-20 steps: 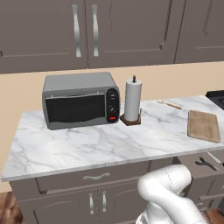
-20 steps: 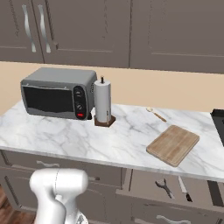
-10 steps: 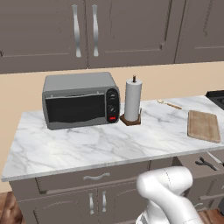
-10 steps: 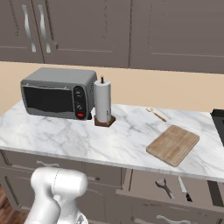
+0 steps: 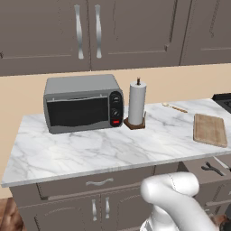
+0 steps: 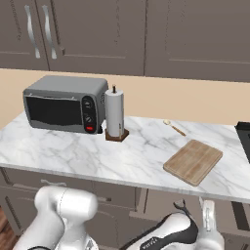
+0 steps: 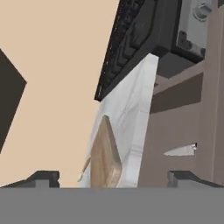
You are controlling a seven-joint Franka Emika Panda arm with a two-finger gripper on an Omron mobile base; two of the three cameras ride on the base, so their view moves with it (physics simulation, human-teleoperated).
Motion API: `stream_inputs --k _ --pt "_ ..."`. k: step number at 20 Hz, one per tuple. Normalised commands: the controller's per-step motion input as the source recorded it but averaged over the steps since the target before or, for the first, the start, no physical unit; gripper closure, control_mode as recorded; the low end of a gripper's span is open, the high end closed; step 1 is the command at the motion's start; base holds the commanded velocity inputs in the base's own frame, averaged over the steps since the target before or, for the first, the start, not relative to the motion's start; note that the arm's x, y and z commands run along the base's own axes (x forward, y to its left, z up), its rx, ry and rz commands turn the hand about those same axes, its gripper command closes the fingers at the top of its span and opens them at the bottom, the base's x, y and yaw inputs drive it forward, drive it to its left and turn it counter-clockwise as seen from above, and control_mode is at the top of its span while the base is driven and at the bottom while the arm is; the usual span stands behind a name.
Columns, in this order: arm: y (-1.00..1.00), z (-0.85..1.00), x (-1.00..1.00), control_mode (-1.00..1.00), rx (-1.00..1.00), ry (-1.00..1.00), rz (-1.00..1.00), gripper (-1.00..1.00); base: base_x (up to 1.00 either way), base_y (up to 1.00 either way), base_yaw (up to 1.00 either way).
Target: Open the drawer on the right and place the cutting tools on the cutting board.
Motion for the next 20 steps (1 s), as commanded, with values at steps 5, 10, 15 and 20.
stream_inputs --k 5,10,15,20 --pt "0.00 0.98 0.30 -1.00 -0.13 0.34 0.08 -1.00 0.00 0.00 0.00" --pt "0.00 0.30 0.08 -1.00 -0.17 0.52 0.11 -1.00 0.00 0.00 0.00" --pt "0.21 -0.29 0.00 -1.00 -0.12 0.55 0.15 -1.00 0.00 0.00 0.00" --pt "0.35 -0.39 0.00 -1.00 -0.01 0.39 0.13 -1.00 0.00 0.00 0.00"
